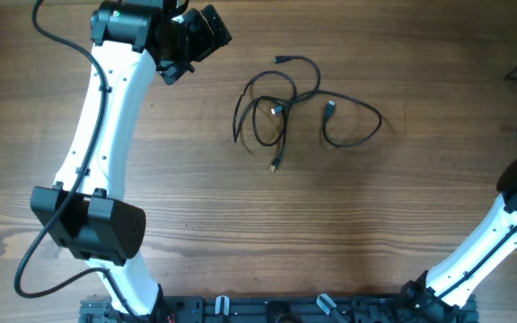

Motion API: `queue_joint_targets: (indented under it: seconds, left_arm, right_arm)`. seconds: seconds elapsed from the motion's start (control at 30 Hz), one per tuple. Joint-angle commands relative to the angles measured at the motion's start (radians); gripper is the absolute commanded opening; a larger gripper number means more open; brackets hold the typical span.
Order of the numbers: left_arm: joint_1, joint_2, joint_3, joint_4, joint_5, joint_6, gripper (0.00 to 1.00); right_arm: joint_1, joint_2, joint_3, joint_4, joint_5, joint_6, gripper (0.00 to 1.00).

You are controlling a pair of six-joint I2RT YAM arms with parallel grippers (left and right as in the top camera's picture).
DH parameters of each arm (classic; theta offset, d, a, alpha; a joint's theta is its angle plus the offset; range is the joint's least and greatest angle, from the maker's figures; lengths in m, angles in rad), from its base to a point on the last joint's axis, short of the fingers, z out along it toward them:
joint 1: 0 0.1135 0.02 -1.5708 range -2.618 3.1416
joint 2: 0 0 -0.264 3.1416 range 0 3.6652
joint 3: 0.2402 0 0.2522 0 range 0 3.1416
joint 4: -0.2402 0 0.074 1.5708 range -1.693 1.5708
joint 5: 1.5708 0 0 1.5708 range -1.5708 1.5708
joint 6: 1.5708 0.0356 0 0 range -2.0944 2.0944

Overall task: Untangle cables
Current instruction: 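Move right gripper back to the cable pile and grasp a cable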

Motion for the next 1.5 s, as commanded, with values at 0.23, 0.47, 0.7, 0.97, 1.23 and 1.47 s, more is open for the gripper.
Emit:
queue_joint_targets:
  seconds: [0.23, 0.47, 0.7, 0.97, 1.23, 1.47]
  left_arm:
    - [-0.004, -0.001, 0.004, 0.006, -0.002, 0.012, 1.00]
    - [-0.003, -0.001, 0.004, 0.005, -0.003, 0.013, 1.00]
    - [-0.003, 0.000, 0.004, 0.005, -0.006, 0.016, 1.00]
    - [-0.003, 0.000, 0.004, 0.002, -0.006, 0.016, 1.00]
    - [-0.003, 0.000, 0.004, -0.003, -0.006, 0.016, 1.00]
    - [-0.003, 0.000, 0.004, -0.018, -0.006, 0.016, 1.00]
  right_arm:
    - [0.002, -0.183, 0.012, -0.107, -0.116, -0.030, 1.00]
    - [0.053, -0.204, 0.012, -0.365, -0.648, -0.264, 0.91]
    - [0.282, -0.196, 0.012, -0.555, -0.302, -0.272, 0.90]
    - [0.452, -0.193, -0.167, -0.537, -0.068, -0.172, 0.89]
    - [0.469, -0.193, -0.491, -0.329, -0.193, -0.149, 0.72]
    - [0.520, -0.193, -0.643, -0.183, -0.225, -0.147, 0.32]
